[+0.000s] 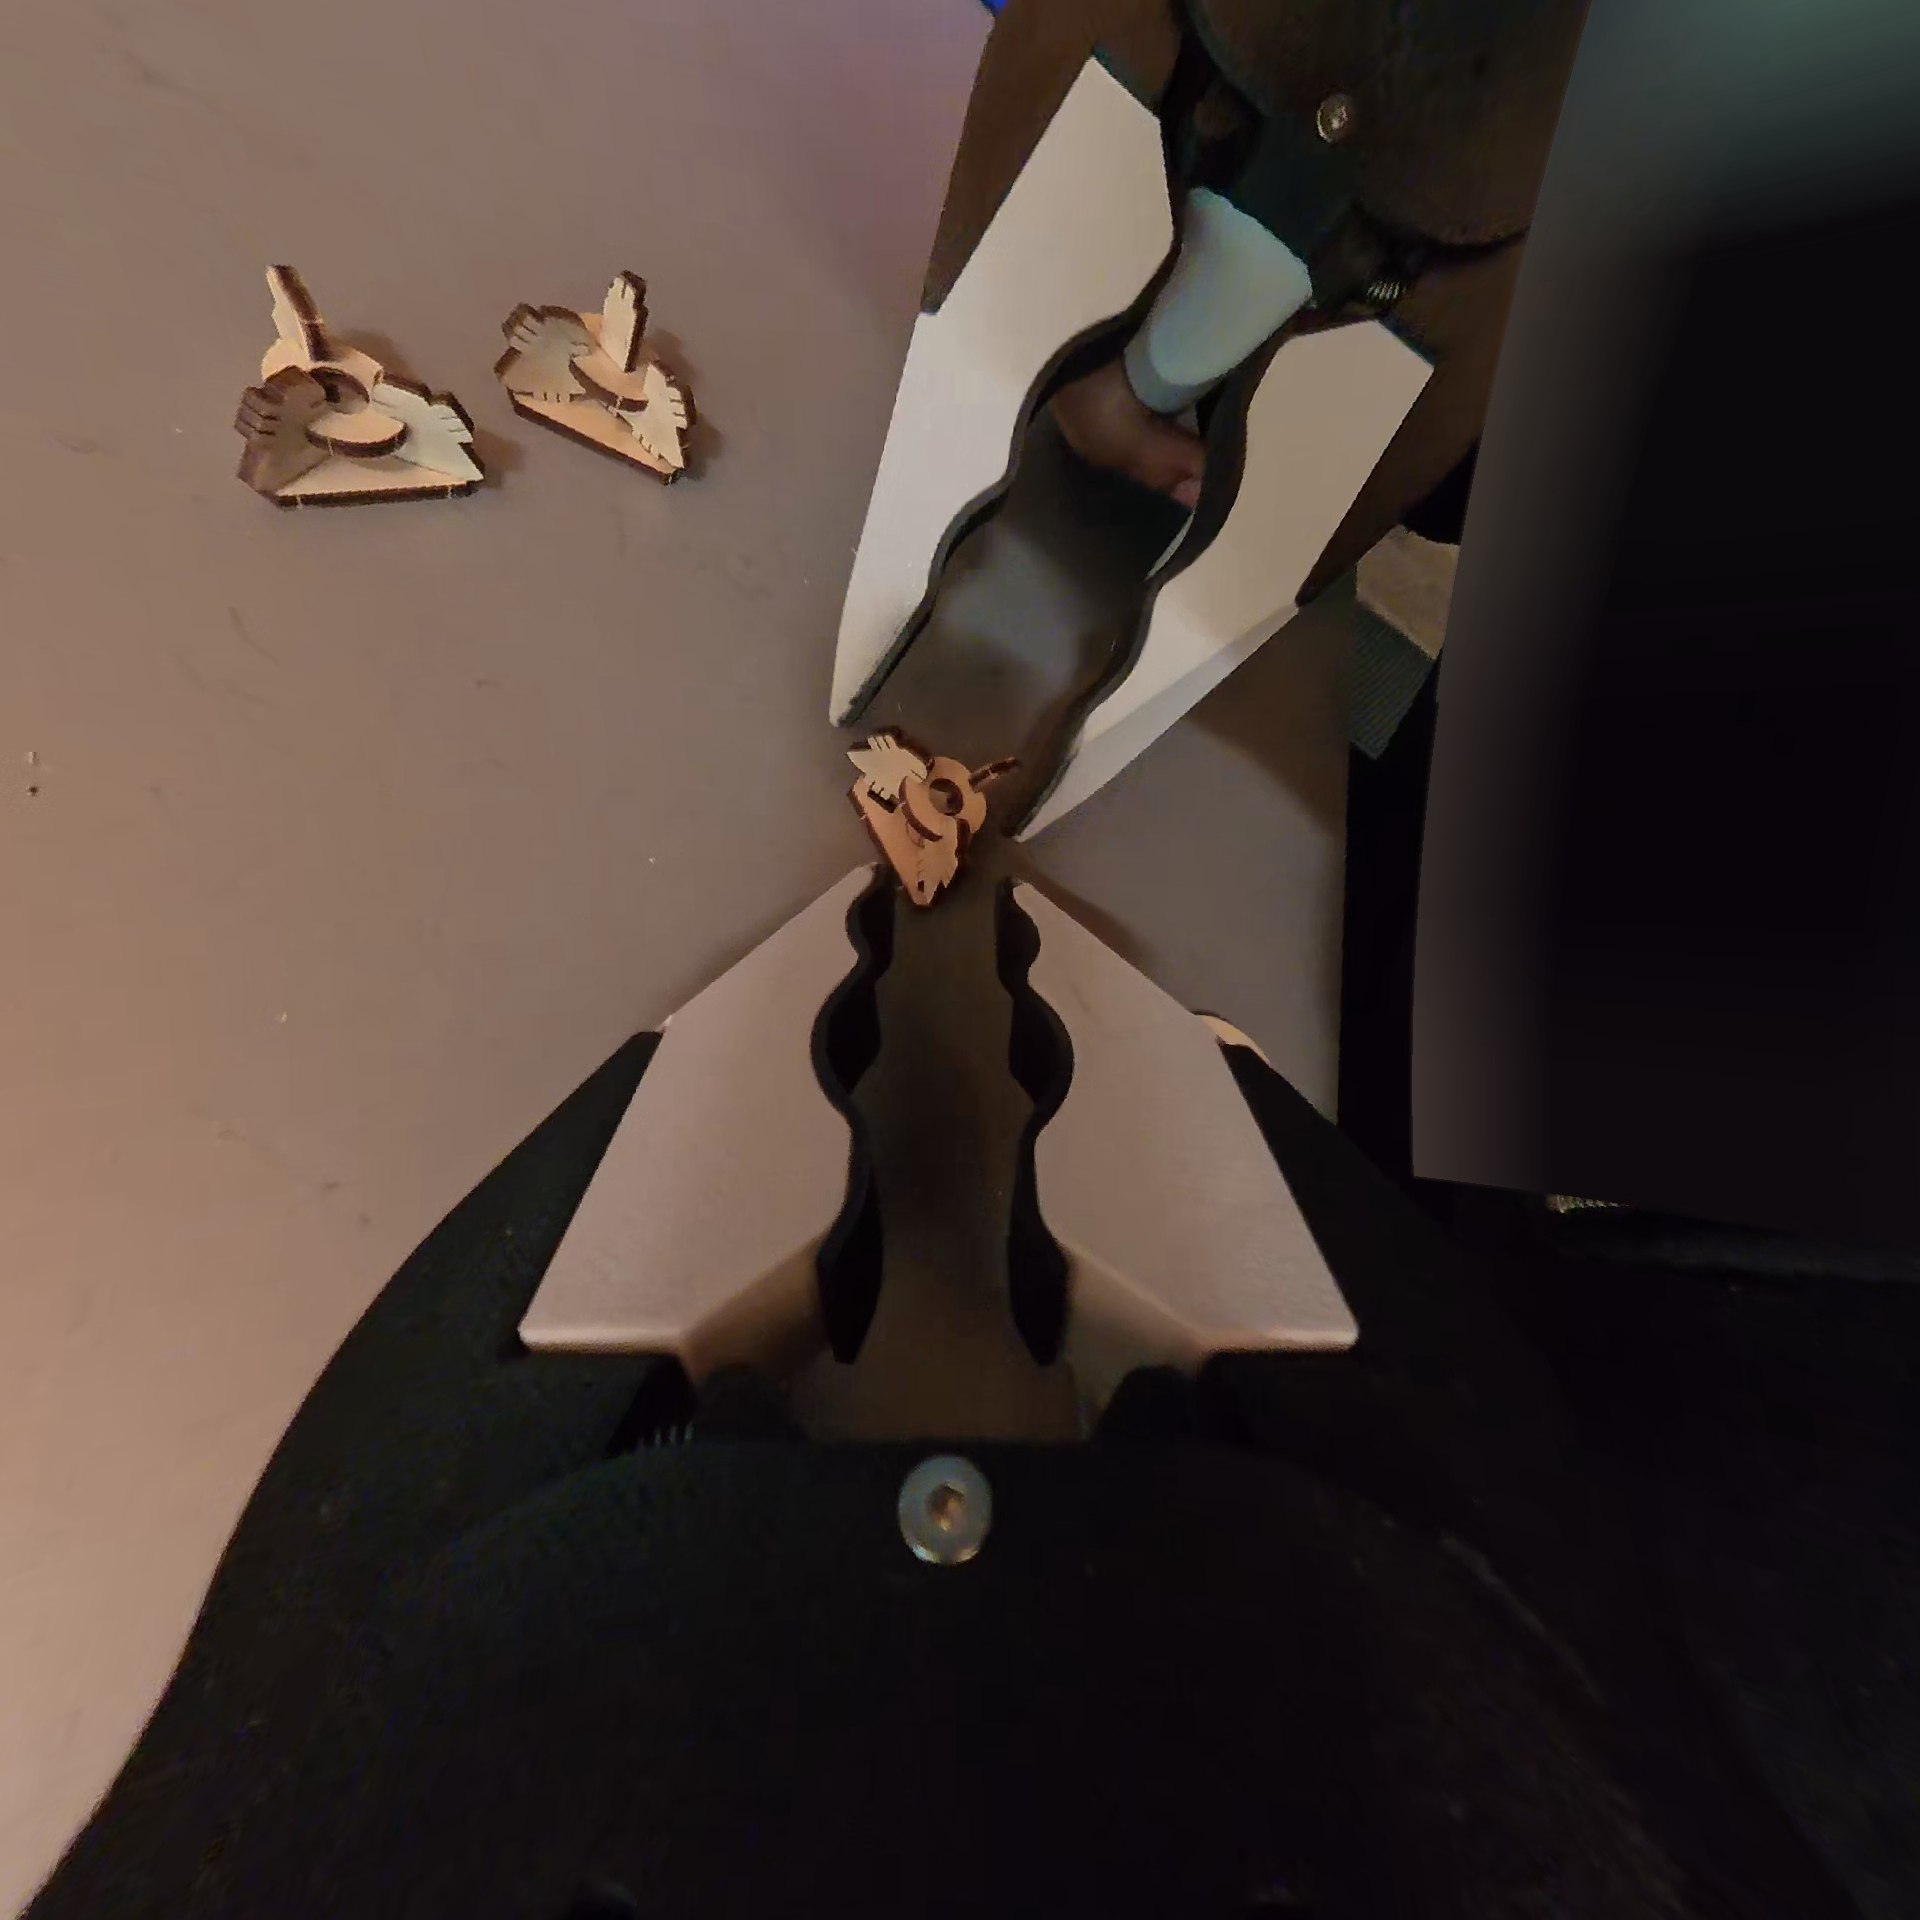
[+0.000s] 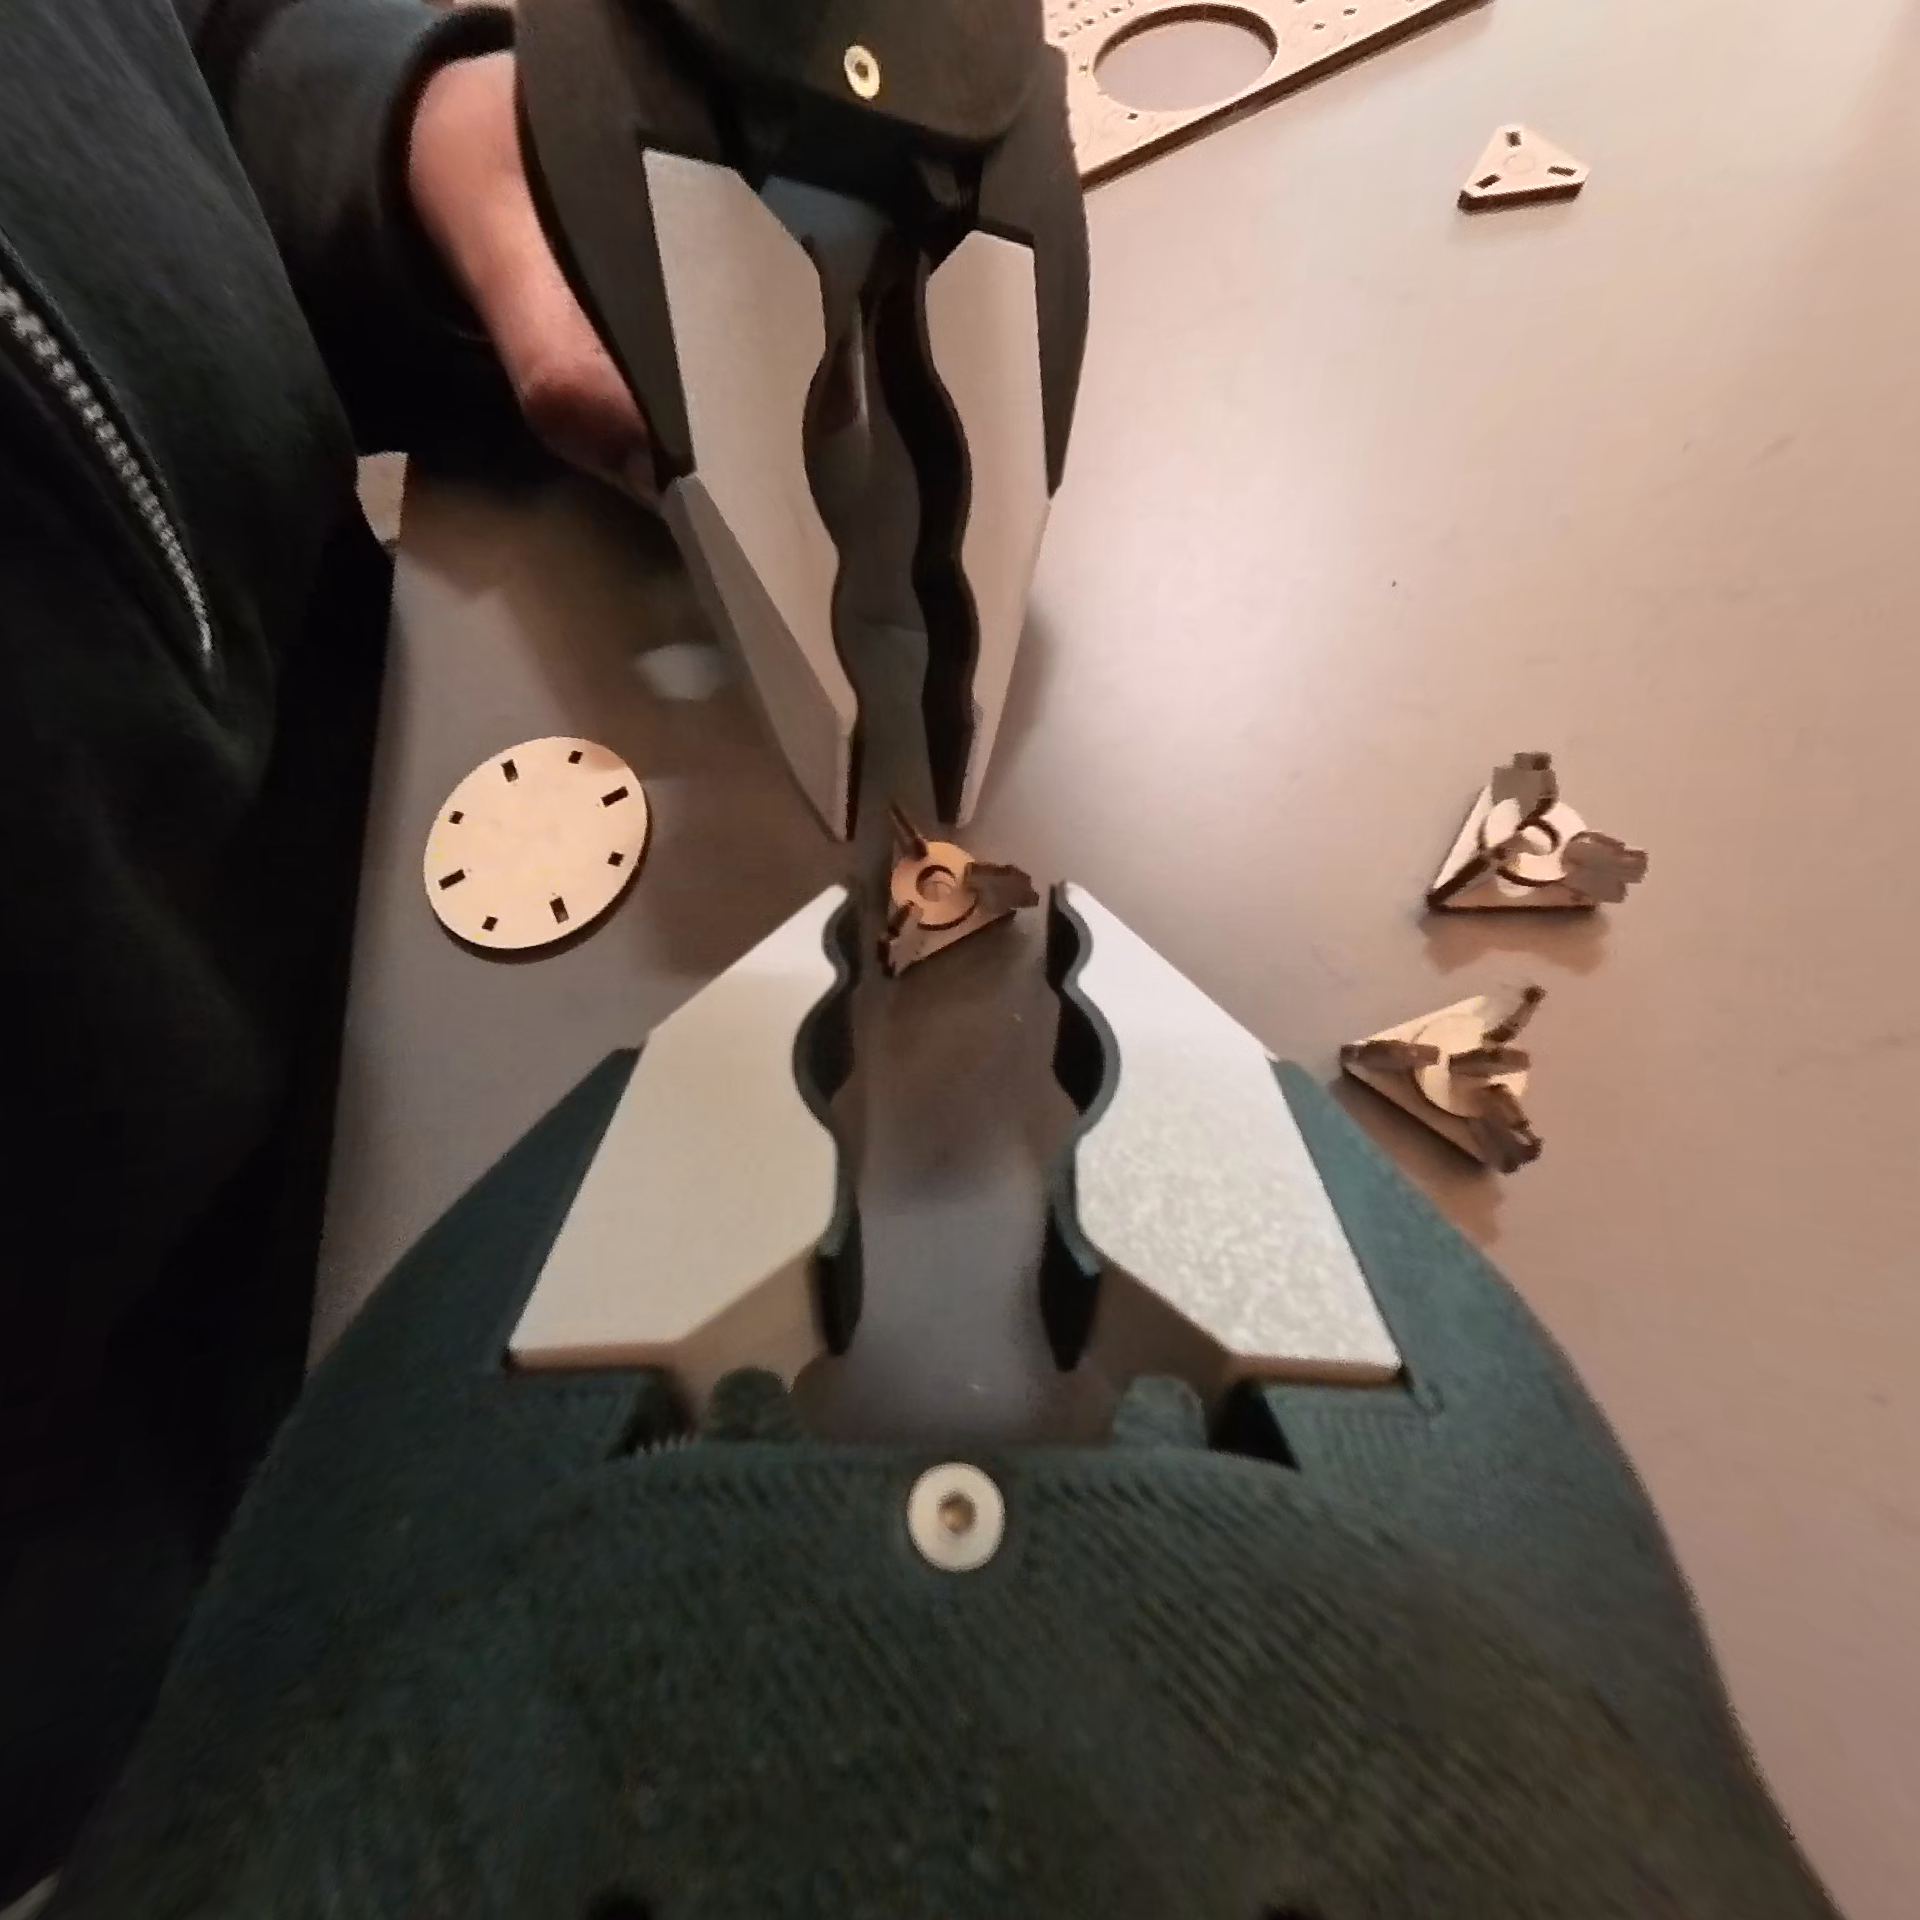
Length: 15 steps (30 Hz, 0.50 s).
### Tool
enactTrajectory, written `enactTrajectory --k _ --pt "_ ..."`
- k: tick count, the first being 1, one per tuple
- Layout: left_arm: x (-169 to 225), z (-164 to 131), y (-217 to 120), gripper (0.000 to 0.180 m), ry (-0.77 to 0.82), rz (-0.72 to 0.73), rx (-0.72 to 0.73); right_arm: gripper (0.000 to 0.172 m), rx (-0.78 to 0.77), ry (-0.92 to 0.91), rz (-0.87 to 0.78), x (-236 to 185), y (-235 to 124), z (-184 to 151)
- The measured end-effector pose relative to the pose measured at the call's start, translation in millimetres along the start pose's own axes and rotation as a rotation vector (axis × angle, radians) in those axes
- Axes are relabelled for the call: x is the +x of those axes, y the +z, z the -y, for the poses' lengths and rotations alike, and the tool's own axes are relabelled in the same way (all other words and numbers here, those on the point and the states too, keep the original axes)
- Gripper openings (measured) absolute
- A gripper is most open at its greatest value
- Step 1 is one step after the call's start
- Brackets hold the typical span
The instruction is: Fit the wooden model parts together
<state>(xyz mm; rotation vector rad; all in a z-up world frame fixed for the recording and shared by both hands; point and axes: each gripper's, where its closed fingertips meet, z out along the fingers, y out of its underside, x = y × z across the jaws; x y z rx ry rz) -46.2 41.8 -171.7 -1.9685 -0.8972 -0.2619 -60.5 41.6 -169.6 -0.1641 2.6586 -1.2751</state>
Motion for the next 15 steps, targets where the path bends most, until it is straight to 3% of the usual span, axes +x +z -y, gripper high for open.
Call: enactTrajectory --k 15 --pt "1.8 -2.4 1.9 0.013 0.009 -0.008 -0.020 0.025 0.022 -0.046 -0.008 -1.2 0.7 4.7"
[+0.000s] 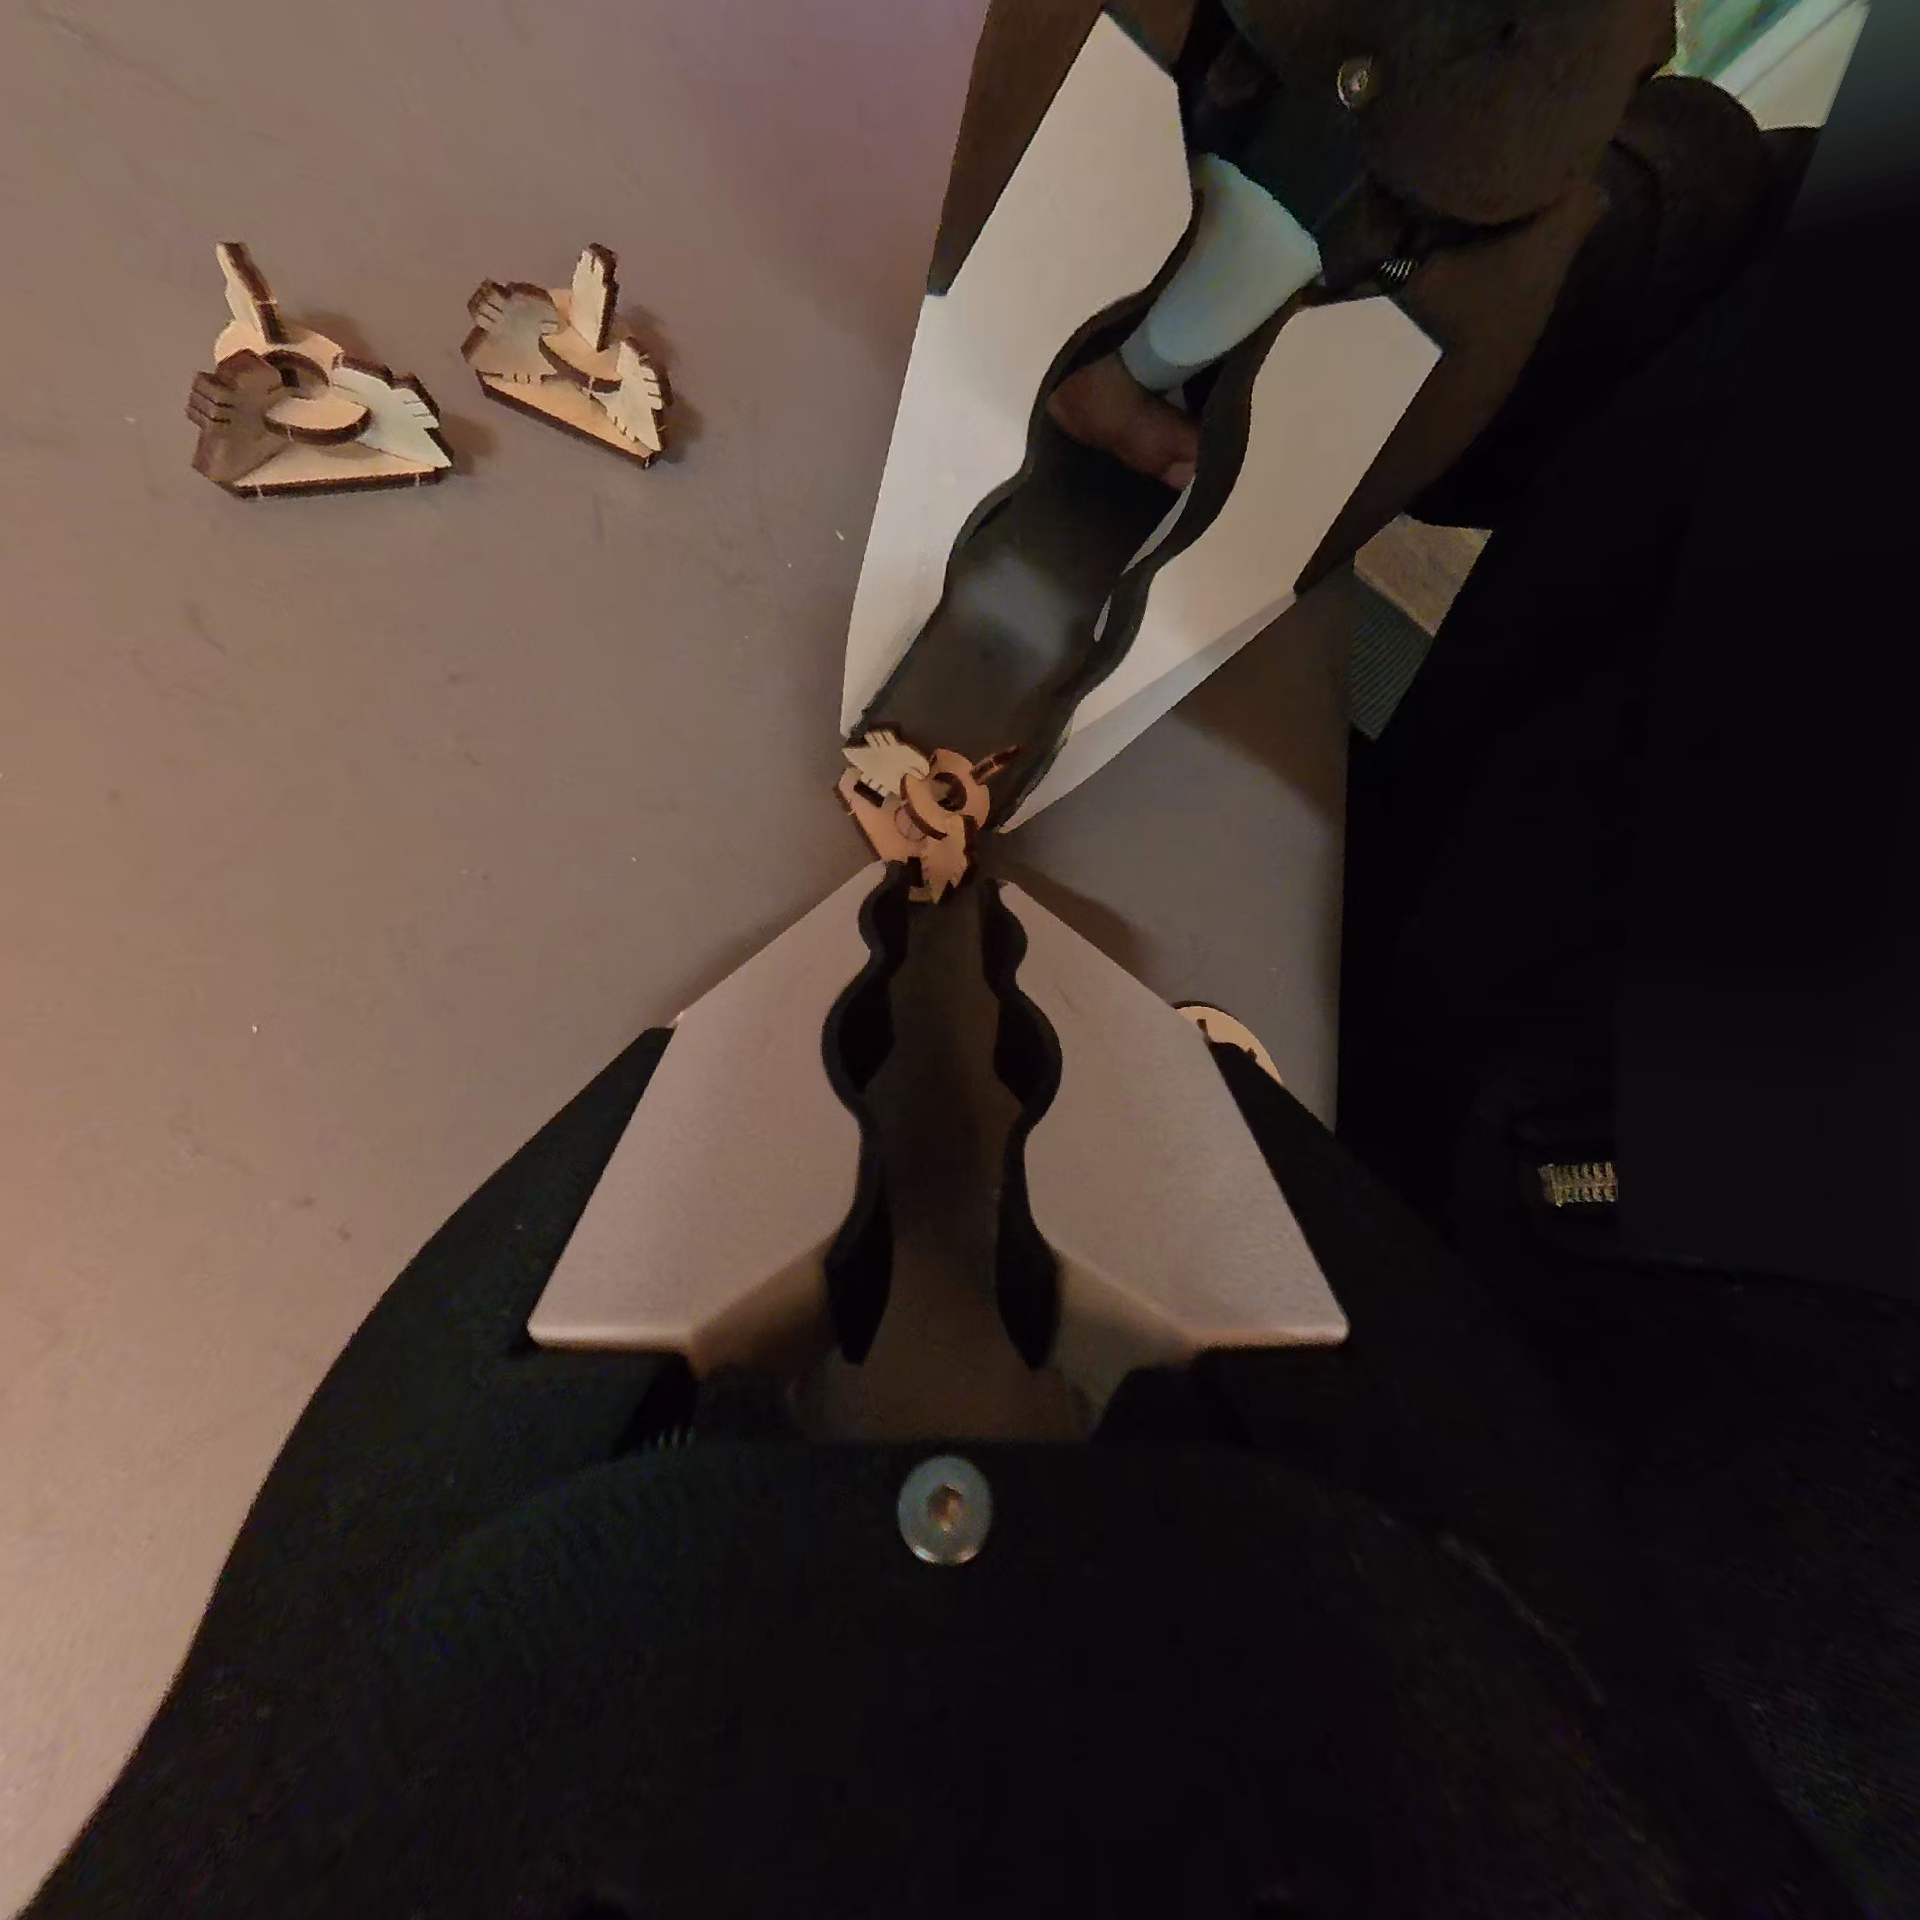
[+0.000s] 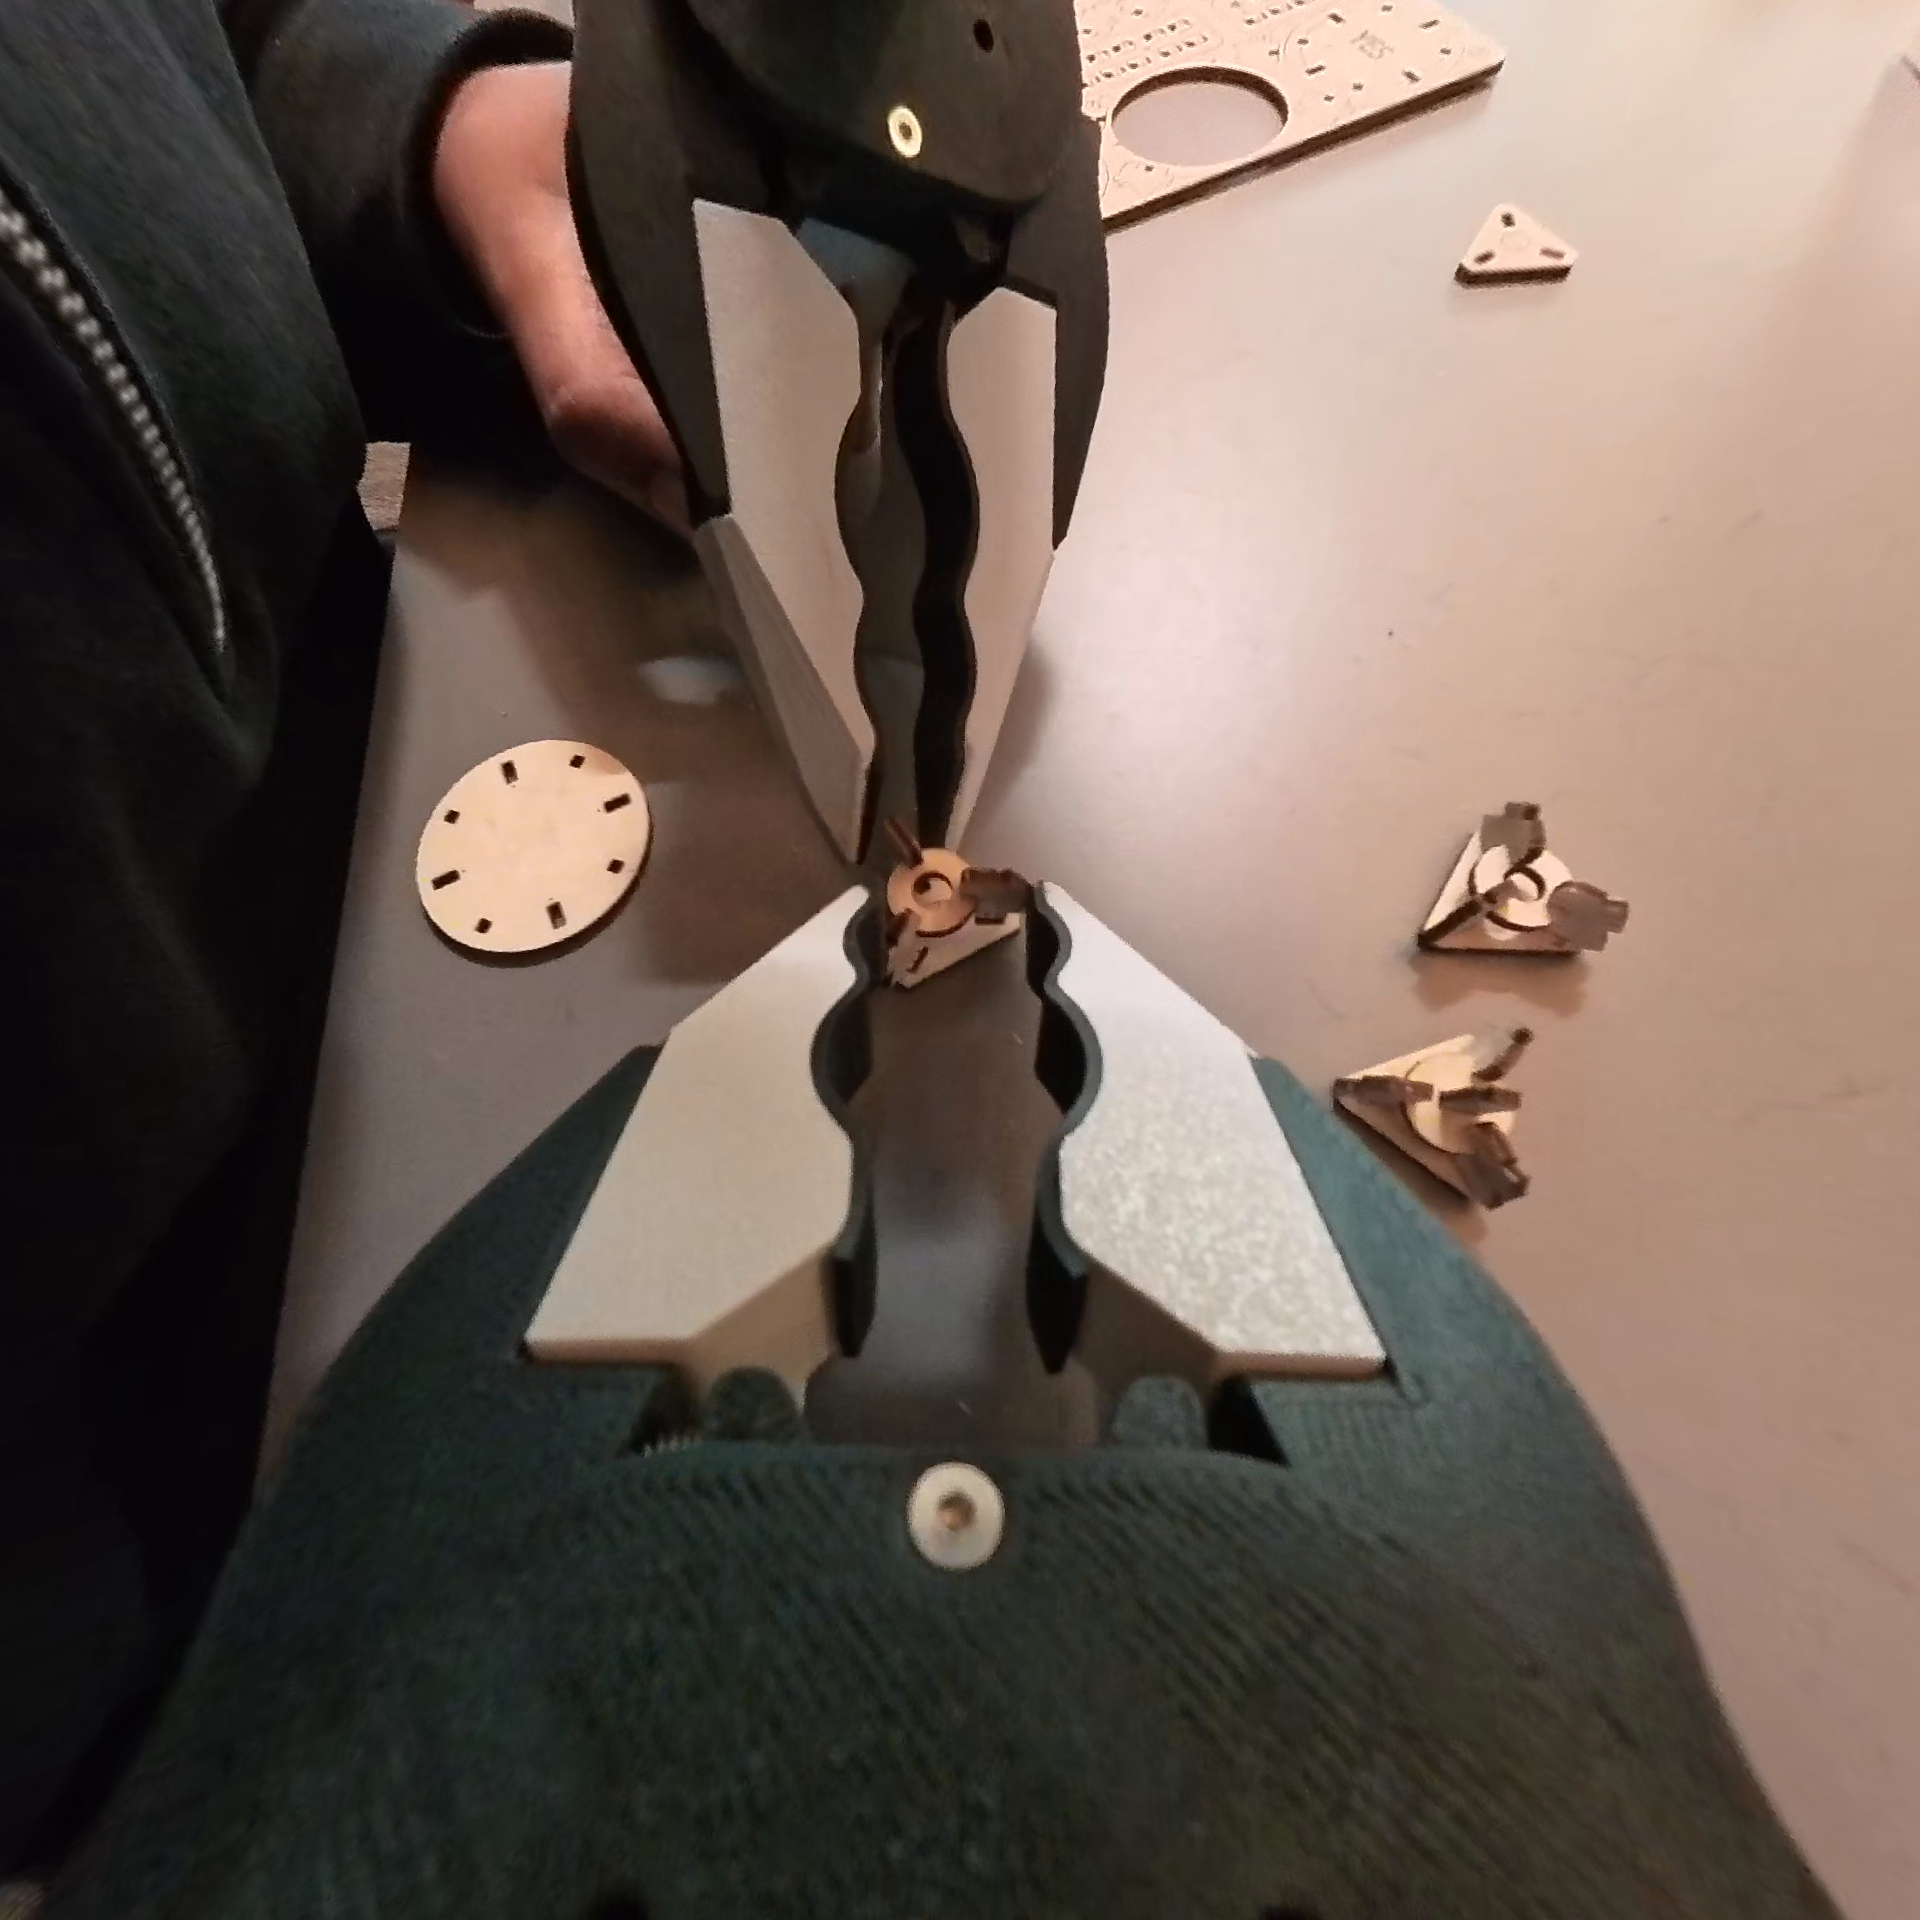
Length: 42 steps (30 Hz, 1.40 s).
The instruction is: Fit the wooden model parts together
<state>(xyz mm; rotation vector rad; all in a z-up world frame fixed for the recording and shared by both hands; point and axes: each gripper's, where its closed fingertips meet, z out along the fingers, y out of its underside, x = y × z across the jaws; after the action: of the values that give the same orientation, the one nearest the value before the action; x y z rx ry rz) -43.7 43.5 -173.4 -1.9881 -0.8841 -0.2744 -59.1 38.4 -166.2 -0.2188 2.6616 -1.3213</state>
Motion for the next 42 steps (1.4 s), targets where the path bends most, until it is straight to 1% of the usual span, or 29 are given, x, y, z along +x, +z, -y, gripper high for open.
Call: enactTrajectory --k 22,28,32,35,42 --pt "-1.0 0.3 -0.2 0.012 -0.006 0.004 0.002 0.025 -0.023 0.017 0.034 -1.1 2.0 -3.7" --pt "-0.7 0.1 -0.1 0.012 -0.005 0.003 0.002 0.025 -0.029 -0.006 0.028 -1.5 1.8 -3.8" --pt "-0.6 0.0 -0.1 0.012 -0.002 0.005 0.001 0.024 -0.063 -0.065 0.009 -1.8 2.3 -3.9" --pt "-1.6 1.0 -0.9 0.014 0.002 0.018 0.010 0.025 -0.076 -0.068 0.008 -1.8 2.5 -4.0" --pt "1.4 1.1 -1.0 0.006 0.031 0.019 0.011 0.025 -0.095 -0.085 -0.011 -1.7 2.4 -4.4"
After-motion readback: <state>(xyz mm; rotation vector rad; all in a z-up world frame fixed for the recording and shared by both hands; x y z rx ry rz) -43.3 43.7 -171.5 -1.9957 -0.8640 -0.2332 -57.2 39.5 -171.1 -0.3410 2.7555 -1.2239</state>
